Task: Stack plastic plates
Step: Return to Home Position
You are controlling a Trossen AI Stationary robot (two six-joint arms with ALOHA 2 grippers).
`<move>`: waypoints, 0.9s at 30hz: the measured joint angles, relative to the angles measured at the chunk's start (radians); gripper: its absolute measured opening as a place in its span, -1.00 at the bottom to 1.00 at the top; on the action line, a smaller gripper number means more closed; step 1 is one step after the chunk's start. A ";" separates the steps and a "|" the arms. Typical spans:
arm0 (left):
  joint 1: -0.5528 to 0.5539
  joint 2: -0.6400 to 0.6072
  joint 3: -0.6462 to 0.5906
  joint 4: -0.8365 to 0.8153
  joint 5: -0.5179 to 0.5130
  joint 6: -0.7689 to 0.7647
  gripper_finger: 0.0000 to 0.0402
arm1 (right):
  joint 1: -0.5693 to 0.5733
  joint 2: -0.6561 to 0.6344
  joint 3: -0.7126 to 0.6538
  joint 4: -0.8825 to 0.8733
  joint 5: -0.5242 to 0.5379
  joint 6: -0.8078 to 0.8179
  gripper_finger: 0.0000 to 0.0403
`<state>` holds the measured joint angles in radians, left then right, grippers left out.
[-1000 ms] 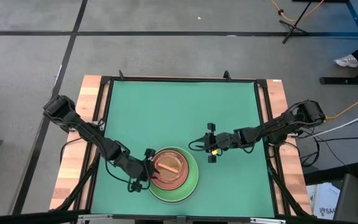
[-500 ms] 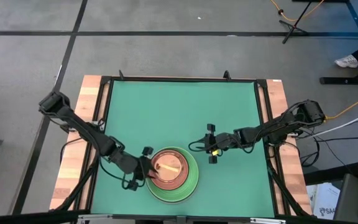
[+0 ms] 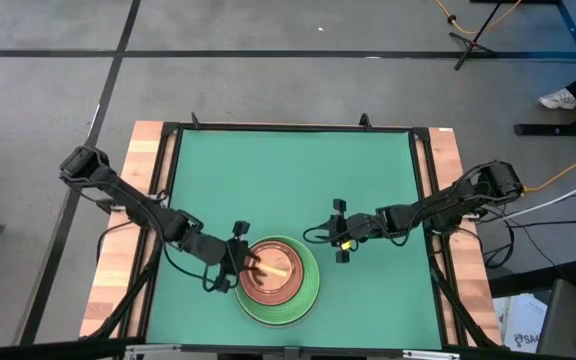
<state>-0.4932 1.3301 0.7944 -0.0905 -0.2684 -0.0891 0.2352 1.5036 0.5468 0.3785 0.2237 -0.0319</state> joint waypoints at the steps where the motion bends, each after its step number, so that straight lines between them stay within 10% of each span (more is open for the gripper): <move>1: 0.010 -0.009 0.000 -0.011 -0.002 0.018 -0.48 | 0.000 0.000 -0.001 0.013 0.000 0.000 -0.47; 19: 0.156 -0.138 0.000 -0.216 -0.194 0.076 -0.48 | -0.049 -0.075 0.057 0.035 0.113 -0.133 -0.47; 27: 0.307 -0.322 -0.088 -0.166 -0.119 0.148 -0.48 | -0.221 -0.238 0.056 -0.151 -0.177 -0.134 -0.47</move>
<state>-0.1860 1.0079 0.7065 -0.2565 -0.3878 0.0593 0.0146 1.2655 0.6033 0.2274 0.0469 -0.1654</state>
